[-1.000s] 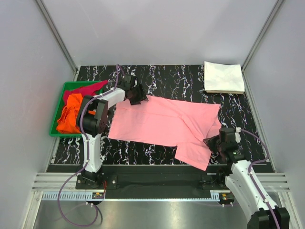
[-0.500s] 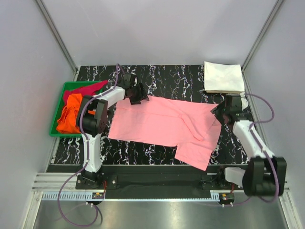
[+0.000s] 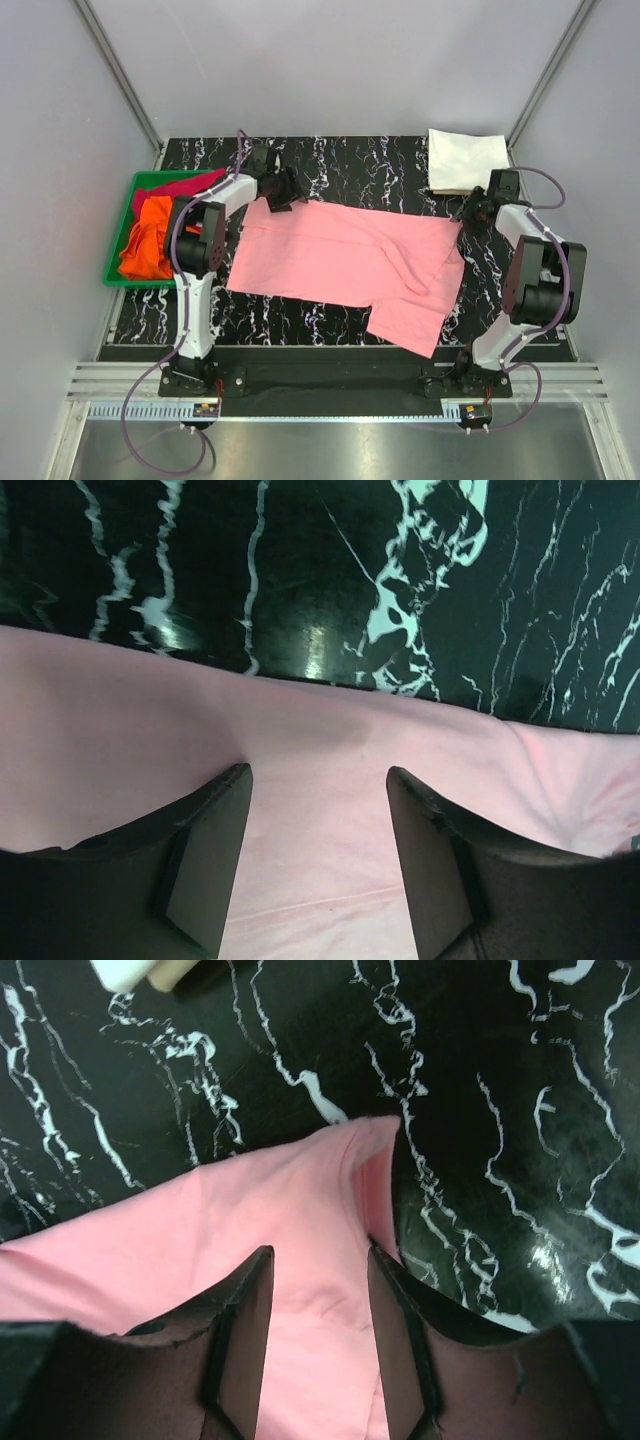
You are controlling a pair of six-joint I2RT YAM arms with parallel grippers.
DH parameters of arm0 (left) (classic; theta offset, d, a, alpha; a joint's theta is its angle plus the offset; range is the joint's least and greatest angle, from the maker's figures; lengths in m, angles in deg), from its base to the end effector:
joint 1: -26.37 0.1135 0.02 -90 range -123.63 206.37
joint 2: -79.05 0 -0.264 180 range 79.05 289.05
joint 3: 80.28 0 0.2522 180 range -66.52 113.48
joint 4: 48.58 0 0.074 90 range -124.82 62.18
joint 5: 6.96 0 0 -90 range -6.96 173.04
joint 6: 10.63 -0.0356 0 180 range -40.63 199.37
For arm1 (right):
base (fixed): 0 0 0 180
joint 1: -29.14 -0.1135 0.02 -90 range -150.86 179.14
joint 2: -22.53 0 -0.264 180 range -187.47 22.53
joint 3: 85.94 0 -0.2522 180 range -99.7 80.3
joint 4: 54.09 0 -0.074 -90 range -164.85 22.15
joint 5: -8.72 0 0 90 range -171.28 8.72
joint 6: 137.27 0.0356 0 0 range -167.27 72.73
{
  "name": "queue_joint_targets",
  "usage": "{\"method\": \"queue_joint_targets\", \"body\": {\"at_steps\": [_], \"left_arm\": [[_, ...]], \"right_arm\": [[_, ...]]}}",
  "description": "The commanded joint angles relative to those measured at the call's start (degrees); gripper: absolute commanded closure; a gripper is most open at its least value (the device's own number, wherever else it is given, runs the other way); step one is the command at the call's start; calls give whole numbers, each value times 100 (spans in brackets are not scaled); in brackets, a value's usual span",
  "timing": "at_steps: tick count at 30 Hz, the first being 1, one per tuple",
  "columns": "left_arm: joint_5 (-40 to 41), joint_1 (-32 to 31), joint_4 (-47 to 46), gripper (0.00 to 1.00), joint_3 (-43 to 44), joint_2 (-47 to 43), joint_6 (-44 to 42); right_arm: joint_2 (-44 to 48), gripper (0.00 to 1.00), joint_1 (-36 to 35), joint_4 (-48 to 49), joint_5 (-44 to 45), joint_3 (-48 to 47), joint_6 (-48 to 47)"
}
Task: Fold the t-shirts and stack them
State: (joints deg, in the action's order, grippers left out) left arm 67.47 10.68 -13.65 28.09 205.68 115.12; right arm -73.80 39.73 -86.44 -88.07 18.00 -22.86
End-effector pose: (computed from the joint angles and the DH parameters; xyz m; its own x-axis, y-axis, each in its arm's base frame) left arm 0.4614 -0.1395 0.1596 -0.8682 -0.3407 -0.3607 -0.1133 0.8439 -0.5245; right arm 0.3469 -0.0606 0.2016 -0.6650 0.5418 -0.5140 0.4247 0.8405 0.3364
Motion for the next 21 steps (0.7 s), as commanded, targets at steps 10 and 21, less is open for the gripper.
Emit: {"method": "queue_joint_targets", "body": {"at_steps": [10,21], "left_arm": [[72,153,28,36,23,213,-24],[300,162,177,36,277,380,99]], "right_arm": [[-1492,70,303,243,-147,-887,-261],[-2442,97,400,-435,257,-2092,-190]]}}
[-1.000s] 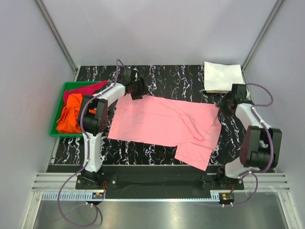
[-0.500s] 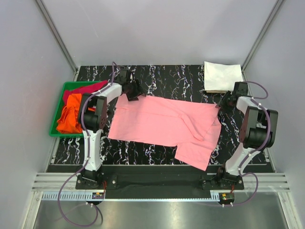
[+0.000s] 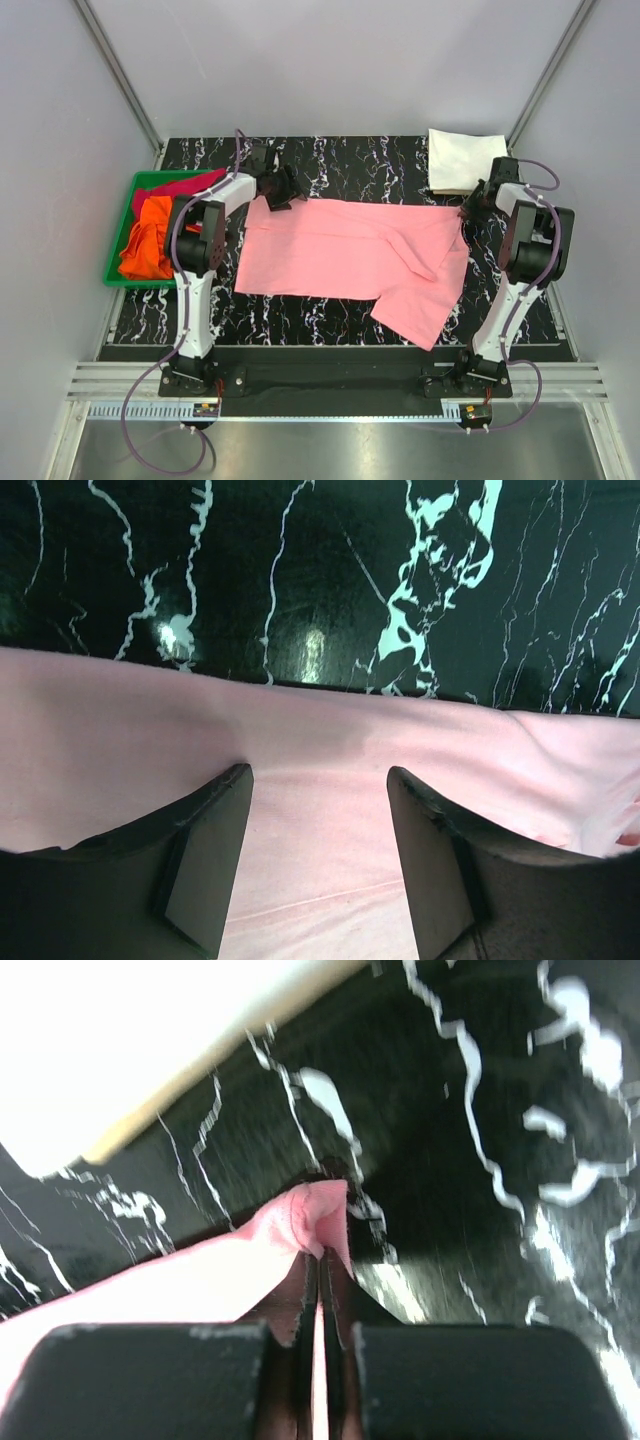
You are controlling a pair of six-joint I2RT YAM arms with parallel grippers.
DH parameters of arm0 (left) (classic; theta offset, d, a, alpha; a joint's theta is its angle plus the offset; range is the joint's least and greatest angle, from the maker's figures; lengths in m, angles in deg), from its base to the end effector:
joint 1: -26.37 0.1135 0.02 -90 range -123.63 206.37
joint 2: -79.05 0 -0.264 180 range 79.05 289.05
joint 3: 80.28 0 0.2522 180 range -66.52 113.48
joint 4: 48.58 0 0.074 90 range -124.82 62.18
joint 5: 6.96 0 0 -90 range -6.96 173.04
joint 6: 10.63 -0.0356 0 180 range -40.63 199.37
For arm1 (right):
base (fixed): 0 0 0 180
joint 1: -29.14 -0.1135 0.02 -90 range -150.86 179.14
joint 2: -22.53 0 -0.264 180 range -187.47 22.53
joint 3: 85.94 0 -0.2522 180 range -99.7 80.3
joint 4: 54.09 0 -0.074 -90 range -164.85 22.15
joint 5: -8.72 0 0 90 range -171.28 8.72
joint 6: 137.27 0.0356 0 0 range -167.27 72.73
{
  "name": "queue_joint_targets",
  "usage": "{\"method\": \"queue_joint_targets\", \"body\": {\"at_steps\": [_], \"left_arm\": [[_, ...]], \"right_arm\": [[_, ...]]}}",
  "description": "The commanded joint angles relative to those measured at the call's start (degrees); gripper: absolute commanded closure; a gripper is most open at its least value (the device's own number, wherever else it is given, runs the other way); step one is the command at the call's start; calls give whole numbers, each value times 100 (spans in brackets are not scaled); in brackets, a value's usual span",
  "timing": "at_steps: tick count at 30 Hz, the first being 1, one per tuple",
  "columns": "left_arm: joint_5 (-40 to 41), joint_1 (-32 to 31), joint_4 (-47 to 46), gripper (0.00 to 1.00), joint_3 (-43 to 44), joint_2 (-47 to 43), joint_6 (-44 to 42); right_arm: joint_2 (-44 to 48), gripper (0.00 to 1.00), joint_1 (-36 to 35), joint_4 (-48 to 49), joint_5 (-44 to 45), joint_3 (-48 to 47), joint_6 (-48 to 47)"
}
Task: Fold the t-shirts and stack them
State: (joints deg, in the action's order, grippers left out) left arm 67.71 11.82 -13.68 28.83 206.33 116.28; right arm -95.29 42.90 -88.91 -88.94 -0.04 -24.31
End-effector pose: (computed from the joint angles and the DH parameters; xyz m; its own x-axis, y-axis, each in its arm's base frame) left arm 0.4667 -0.1309 0.1583 -0.8565 -0.3761 -0.3535 -0.1480 0.8351 -0.5298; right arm 0.4199 -0.0979 0.1523 -0.6973 0.5688 -0.4362 0.4780 0.8225 0.3083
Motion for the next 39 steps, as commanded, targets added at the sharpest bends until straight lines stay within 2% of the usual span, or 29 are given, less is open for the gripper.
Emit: {"method": "queue_joint_targets", "body": {"at_steps": [1,6,8,12,16,21,25,27,30,34,39], "left_arm": [[233,48,205,36,273,375,-25],[-215,48,320,35,581,193,-218],[-234,31,451,35,494,-237,-280],[82,-22,478,34,-322,-1318,-508],[320,-118,461,34,-1454,-2461,-571],[574,-355,434,35,-2458,-3532,-605],[803,-382,390,37,-3380,-4193,-202],[1005,-444,390,36,-3663,-4596,-1],[1444,-453,416,35,-4129,-5115,333],[2251,-453,408,34,-4761,-5705,887],[2386,-444,408,36,-5105,-6092,1169]], "right_arm": [[-338,96,83,-197,309,-351,-29],[-216,87,74,-346,195,-562,42],[38,78,74,-529,64,-562,190],[373,61,74,-1407,-34,-738,516],[733,59,74,-2313,711,-546,1068],[1796,57,66,-2368,661,377,1684],[2578,57,-171,-2543,730,1342,2247],[2930,57,-538,-2815,1150,1625,2572],[3133,57,-970,-3254,1153,2091,2959],[3370,57,-2014,-3308,1100,2941,3415],[3959,56,-2667,-2975,1004,3699,4137]]}}
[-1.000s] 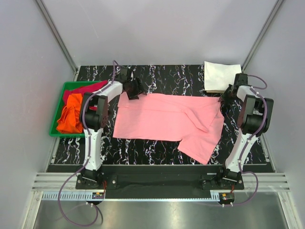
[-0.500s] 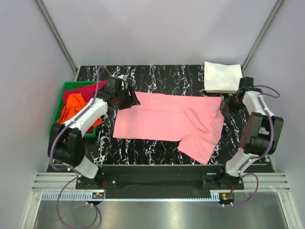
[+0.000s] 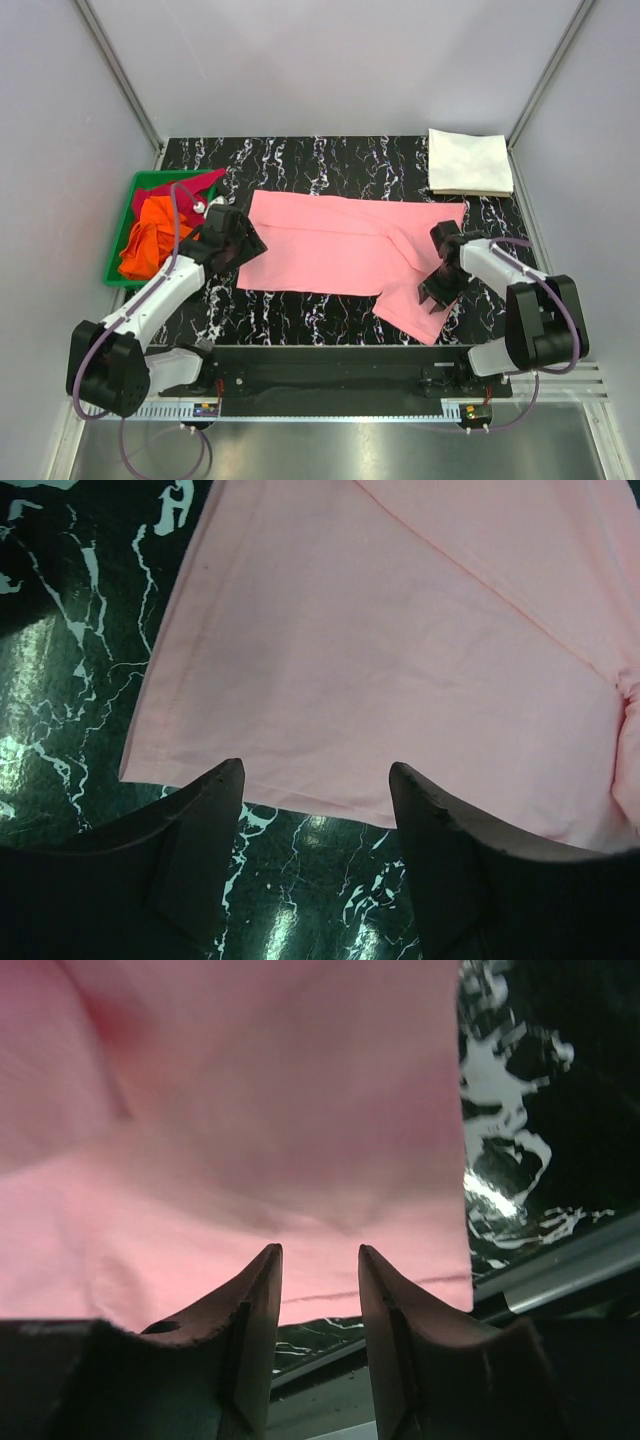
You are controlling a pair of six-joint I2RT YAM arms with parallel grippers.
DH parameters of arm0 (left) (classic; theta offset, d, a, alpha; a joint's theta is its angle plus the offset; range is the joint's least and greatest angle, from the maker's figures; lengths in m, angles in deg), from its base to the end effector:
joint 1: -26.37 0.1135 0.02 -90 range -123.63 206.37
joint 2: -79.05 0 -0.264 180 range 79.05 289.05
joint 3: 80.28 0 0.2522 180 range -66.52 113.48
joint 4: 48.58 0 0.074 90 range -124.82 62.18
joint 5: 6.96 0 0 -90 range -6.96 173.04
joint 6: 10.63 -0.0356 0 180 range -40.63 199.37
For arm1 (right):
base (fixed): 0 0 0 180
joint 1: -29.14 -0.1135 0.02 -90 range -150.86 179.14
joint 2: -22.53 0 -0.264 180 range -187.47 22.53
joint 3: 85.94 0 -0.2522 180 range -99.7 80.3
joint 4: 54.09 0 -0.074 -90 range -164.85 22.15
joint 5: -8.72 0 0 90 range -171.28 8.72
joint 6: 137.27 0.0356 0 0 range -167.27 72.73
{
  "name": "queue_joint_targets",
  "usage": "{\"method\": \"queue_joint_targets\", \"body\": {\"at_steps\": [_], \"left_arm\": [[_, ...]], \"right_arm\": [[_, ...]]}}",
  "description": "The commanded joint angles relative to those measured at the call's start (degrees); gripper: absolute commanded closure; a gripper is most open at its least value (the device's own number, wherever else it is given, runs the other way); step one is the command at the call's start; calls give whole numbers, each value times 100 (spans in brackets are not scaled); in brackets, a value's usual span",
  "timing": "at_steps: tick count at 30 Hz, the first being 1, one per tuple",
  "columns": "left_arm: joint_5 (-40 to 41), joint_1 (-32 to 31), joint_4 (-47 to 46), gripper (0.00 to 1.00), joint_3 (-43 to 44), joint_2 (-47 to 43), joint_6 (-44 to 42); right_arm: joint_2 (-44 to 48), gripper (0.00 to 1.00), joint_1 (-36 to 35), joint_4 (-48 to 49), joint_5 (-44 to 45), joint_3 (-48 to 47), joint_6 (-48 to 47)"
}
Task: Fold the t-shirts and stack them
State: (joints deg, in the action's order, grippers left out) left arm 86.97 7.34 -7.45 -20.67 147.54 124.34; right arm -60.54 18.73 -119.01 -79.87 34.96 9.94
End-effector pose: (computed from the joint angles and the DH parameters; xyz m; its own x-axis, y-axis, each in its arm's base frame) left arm 0.2303 -0.0768 0.2363 -0.7129 -0.5000 -0.4918 -0.3112 0.8540 -0.4170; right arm 0.2172 0.0390 0.1635 -0.6840 0.7288 -0.0312 0.7291 0.6844 0.0030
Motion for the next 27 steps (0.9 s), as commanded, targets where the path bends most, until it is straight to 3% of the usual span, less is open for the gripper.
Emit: {"method": "queue_joint_targets", "body": {"at_steps": [1,7,12,20,27], "left_arm": [[512,-4,-180,37,-198,-239,459],[574,4,-93,41,-436,-266,864],[1470,-4,777,47,-322,94,1593],[1471,4,892,51,-744,278,2735],[1515,4,875,52,-577,885,2956]], "right_arm": [[563,56,-338,79,96,367,808],[748,56,-532,36,158,325,898],[844,56,-523,-44,272,131,853],[889,56,-523,-44,395,8,748],[1037,56,-532,-70,377,34,817]]}}
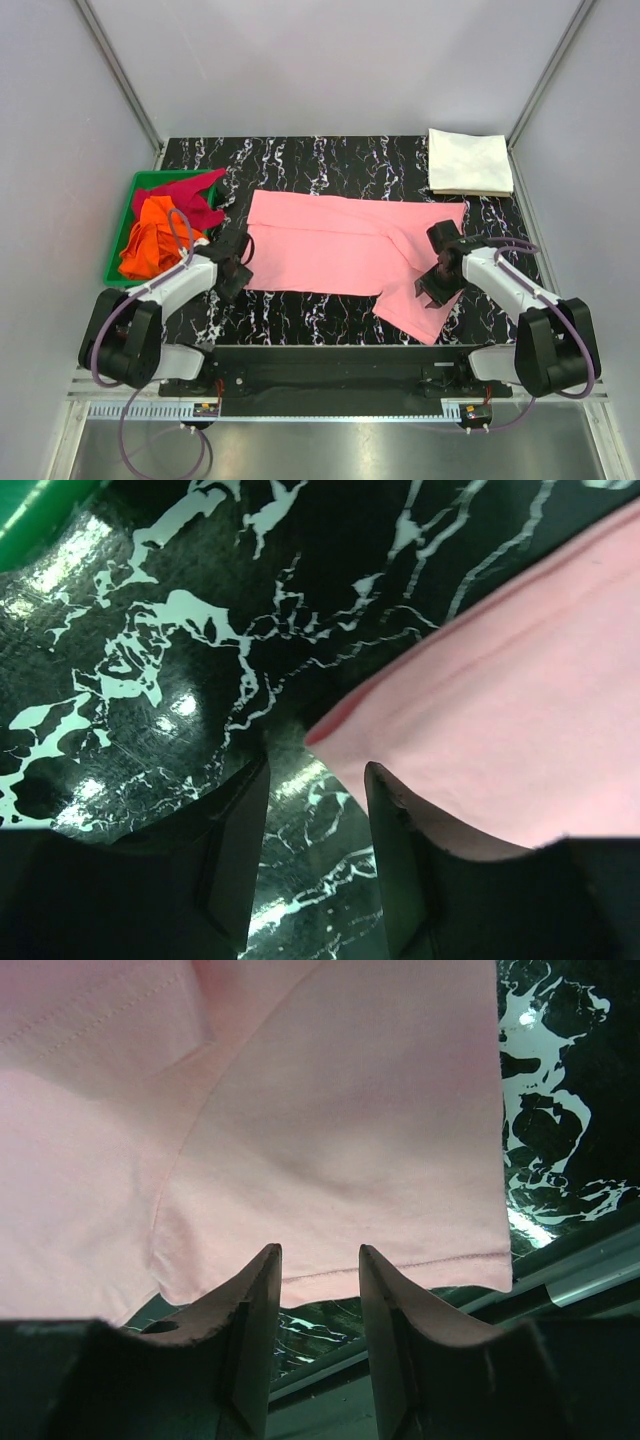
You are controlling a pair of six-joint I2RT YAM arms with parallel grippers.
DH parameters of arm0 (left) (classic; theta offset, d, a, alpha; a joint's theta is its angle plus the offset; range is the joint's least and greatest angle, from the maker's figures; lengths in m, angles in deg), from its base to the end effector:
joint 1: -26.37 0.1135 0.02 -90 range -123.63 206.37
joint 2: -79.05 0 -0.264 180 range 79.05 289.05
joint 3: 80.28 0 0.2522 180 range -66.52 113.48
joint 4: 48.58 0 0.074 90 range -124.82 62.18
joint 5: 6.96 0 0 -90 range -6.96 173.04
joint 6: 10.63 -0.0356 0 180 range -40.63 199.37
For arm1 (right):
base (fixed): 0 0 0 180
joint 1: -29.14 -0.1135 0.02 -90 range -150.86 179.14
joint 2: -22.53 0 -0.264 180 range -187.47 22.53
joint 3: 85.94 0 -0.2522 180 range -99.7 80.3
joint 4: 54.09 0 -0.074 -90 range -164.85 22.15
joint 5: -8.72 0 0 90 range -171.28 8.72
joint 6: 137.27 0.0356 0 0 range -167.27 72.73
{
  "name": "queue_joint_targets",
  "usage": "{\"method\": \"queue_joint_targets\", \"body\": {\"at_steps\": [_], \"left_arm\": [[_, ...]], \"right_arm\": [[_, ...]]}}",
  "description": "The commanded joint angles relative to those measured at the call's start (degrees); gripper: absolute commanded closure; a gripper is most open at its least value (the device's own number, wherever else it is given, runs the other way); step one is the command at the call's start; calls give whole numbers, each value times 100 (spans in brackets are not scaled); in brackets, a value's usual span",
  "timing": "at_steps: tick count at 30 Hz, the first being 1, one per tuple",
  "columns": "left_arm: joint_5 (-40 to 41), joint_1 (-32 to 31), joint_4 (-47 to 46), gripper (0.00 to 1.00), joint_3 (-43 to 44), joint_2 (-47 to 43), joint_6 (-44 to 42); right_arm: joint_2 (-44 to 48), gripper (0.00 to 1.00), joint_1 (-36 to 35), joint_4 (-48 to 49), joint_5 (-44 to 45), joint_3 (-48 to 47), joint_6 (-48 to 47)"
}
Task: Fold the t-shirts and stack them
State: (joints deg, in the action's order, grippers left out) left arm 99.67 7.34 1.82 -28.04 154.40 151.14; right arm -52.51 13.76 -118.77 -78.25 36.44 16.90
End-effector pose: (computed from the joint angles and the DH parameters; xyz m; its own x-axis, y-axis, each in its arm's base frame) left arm 0.2074 -0.0608 0.1663 -0.5074 -0.7877 -0.3494 -0.7873 0.5886 -0.1838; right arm 0.2006 0.0532 0.1845 -0.6482 0.7539 -0.1070 0.7473 0.6568 0.1009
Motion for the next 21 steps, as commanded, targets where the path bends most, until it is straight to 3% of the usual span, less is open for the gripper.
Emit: {"method": "queue_joint_targets", "body": {"at_steps": [1,5,6,9,21], "left_arm": [[262,-4,-61,53,177,365,294],[298,4,-78,63,309,682,215],[306,4,-87,79,327,709,189],[333,-5,-87,98,362,665,92],[632,-13,-61,100,810,155,-216]], "right_arm": [[262,56,-36,-103,251,-88,175],[350,54,-27,-164,522,79,412],[359,53,-36,-216,584,140,526],[377,52,-27,-252,778,360,764],[394,53,-62,-199,356,685,659]]}}
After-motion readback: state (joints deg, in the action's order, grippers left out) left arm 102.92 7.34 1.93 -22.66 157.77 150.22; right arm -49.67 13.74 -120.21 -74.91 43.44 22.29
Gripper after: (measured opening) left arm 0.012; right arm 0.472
